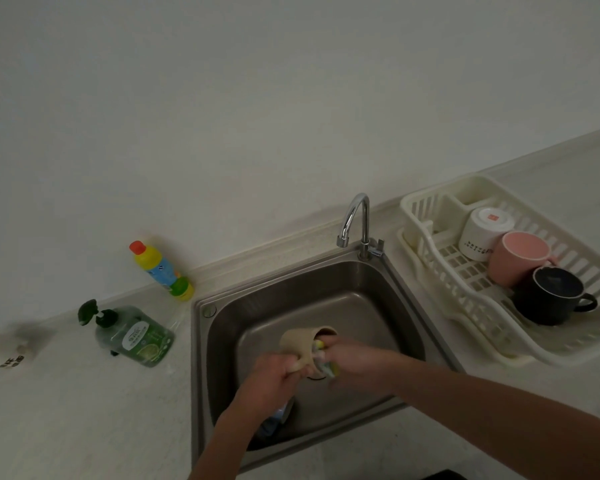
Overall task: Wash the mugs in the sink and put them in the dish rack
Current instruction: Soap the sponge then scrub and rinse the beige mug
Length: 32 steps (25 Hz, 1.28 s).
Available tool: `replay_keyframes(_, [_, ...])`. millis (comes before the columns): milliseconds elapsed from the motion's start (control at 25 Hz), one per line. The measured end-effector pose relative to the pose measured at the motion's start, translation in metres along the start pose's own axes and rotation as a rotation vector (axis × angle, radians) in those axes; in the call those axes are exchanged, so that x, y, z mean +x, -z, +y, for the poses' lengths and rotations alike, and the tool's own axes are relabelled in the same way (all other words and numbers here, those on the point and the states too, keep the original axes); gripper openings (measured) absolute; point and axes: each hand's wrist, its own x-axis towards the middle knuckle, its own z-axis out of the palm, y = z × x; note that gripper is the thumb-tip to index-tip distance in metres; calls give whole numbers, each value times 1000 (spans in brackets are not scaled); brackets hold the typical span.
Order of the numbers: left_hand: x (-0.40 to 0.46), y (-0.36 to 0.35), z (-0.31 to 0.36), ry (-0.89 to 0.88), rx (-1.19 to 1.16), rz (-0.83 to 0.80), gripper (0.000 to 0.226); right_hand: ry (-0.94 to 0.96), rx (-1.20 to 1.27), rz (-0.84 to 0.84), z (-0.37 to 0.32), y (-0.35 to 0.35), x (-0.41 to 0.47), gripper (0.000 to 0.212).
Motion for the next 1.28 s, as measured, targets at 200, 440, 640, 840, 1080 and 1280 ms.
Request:
replay_keyframes(200, [-6, 0, -8, 52, 19, -38, 39, 315, -1346, -23, 15, 22, -12, 38])
replay_keyframes(440, [-1, 1, 4, -42, 11, 24, 39, 171, -679, 111, 5, -3, 10, 41])
replay_keyframes(640, [-2, 10, -5, -54, 6, 64, 40, 399, -871, 71, 5, 13, -12, 27])
replay_keyframes(840, [-1, 4, 13, -45, 66, -34, 42, 266, -1282, 69, 19, 10, 8, 31])
replay_keyframes(1080, [-2, 9, 7, 21, 8, 18, 44, 196, -218, 149, 22, -4, -12, 29])
replay_keyframes(1280, [2, 0, 12, -1, 18, -57, 34, 541, -1769, 186, 36, 31, 13, 30])
